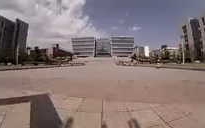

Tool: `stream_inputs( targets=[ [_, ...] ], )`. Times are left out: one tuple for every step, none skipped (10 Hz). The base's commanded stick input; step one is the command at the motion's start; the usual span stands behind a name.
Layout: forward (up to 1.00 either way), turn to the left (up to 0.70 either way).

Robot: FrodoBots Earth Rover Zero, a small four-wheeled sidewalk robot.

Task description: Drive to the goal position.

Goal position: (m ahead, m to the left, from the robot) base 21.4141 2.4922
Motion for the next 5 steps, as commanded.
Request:
stream_inputs(
  targets=[
    [1.0,-0.01],
    [1.0,-0.01],
    [1.0,-0.01],
    [1.0,-0.01],
    [1.0,-0.01]
  ],
)
